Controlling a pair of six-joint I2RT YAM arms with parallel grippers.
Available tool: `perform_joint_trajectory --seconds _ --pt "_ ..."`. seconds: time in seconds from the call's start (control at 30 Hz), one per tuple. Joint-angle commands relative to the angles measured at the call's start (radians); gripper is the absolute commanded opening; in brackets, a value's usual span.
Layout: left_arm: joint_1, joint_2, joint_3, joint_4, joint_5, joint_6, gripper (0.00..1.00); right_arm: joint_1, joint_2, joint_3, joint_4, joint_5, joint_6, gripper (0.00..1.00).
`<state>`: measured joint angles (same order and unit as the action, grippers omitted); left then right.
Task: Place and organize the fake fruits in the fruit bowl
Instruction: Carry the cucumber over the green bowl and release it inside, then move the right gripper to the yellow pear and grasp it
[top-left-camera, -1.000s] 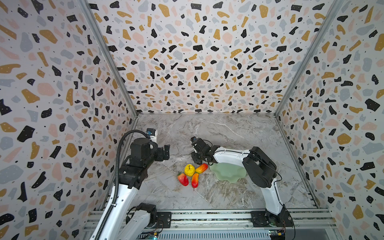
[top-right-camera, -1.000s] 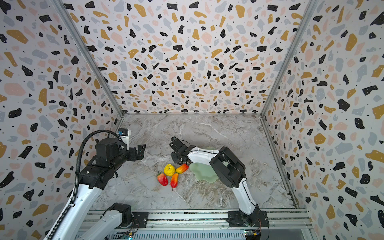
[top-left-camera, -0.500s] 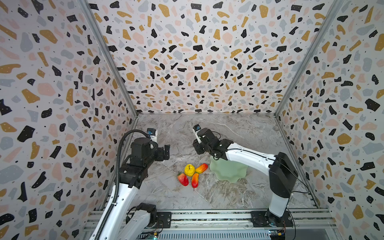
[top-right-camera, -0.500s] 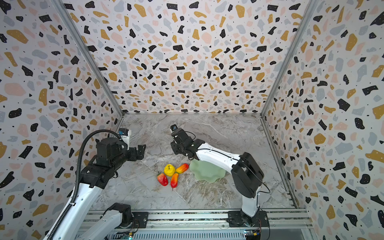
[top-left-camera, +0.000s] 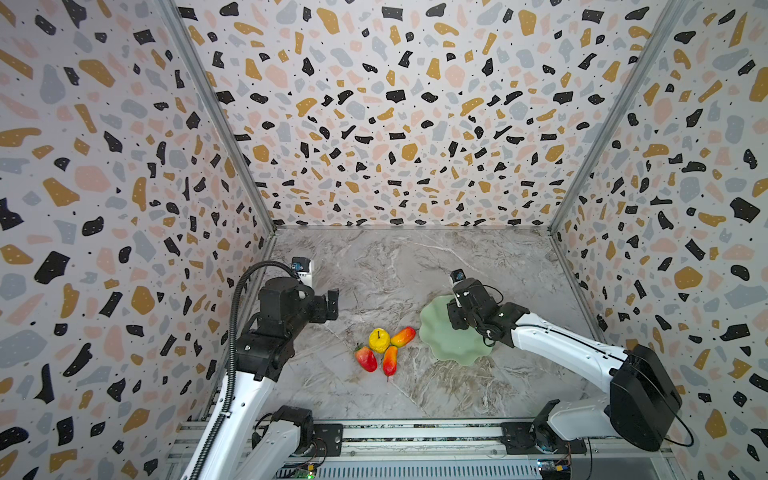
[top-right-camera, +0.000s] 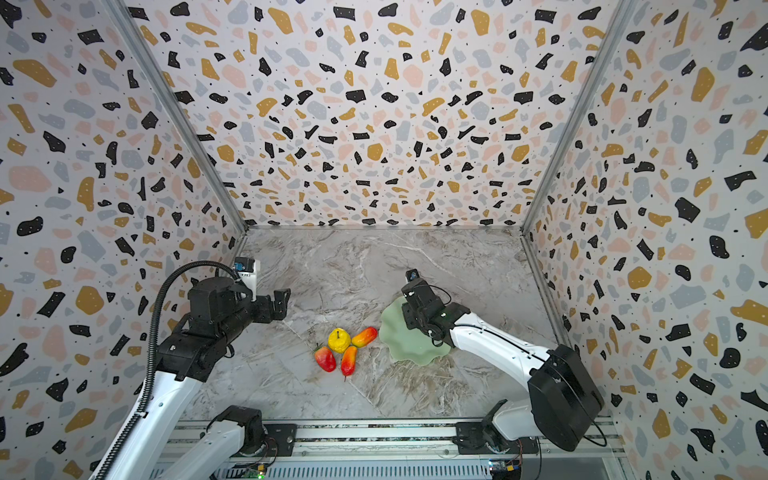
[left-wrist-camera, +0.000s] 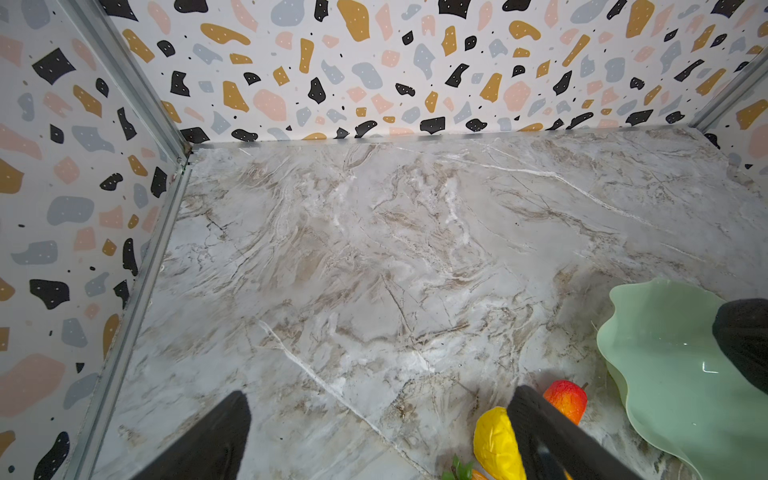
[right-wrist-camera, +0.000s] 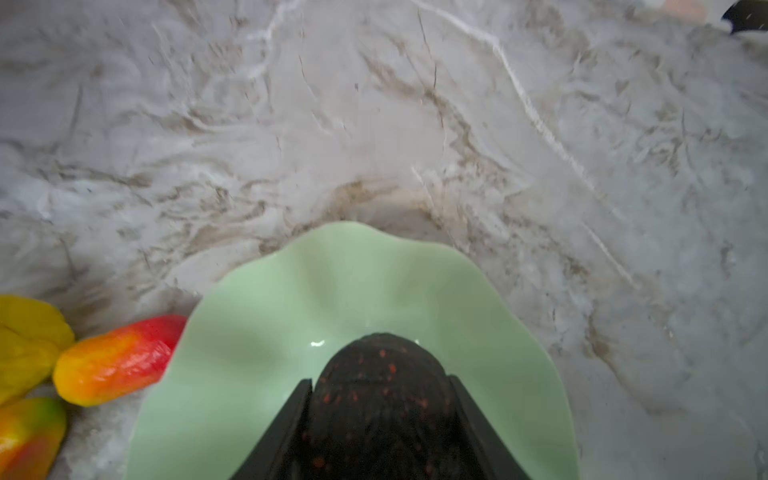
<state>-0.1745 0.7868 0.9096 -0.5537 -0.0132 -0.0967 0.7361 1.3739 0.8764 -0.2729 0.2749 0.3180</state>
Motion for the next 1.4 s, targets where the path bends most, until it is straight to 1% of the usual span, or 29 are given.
perform_joint_trajectory --seconds 0.0,0.23,0.4,0.6,0.73,1.0,1.03,1.1,1.13,1.2,1.3,1.37 --pt "-0.003 -0.008 0.02 0.004 0.019 0.005 1.0 0.0 0.0 -0.017 0.051 -0.024 0.031 0.28" --pt "-0.003 -0.014 0.026 -0.015 0.013 0.004 1.0 -0.015 0.086 -0.059 0.132 -0.057 0.035 0.28" --pt "-0.003 -0.014 0.023 -0.017 0.013 0.005 1.0 -0.024 0.135 -0.073 0.163 -0.059 0.031 0.33" --pt "-0.003 -0.009 0.024 -0.017 0.015 0.006 1.0 -0.026 0.148 -0.073 0.161 -0.059 0.027 0.39" --pt "-0.003 -0.003 0.026 -0.016 0.018 0.003 1.0 -0.026 0.127 -0.07 0.141 -0.039 0.016 0.49" --pt "-0.003 0.002 0.035 -0.029 0.018 0.003 1.0 -0.024 0.076 -0.038 0.089 -0.029 -0.007 0.72" --pt "-0.003 0.001 0.038 -0.033 0.015 0.003 1.0 -0.021 0.066 -0.026 0.073 -0.026 -0.013 0.78" --pt "-0.003 0.002 0.044 -0.041 0.012 0.006 1.0 -0.006 0.045 0.004 0.048 -0.005 -0.029 0.94" --pt "-0.003 0.003 0.048 -0.044 0.011 0.008 1.0 0.008 0.034 0.022 0.034 0.004 -0.039 1.0" --pt "-0.003 0.003 0.055 -0.05 0.004 0.009 0.99 0.05 0.016 0.062 0.019 0.009 -0.073 0.99" --pt "-0.003 0.001 0.054 -0.057 -0.004 0.011 1.0 0.146 0.015 0.12 0.028 -0.008 -0.147 0.99" --pt "-0.003 -0.001 0.048 -0.063 -0.009 0.009 1.0 0.201 0.04 0.161 0.048 -0.046 -0.171 0.99"
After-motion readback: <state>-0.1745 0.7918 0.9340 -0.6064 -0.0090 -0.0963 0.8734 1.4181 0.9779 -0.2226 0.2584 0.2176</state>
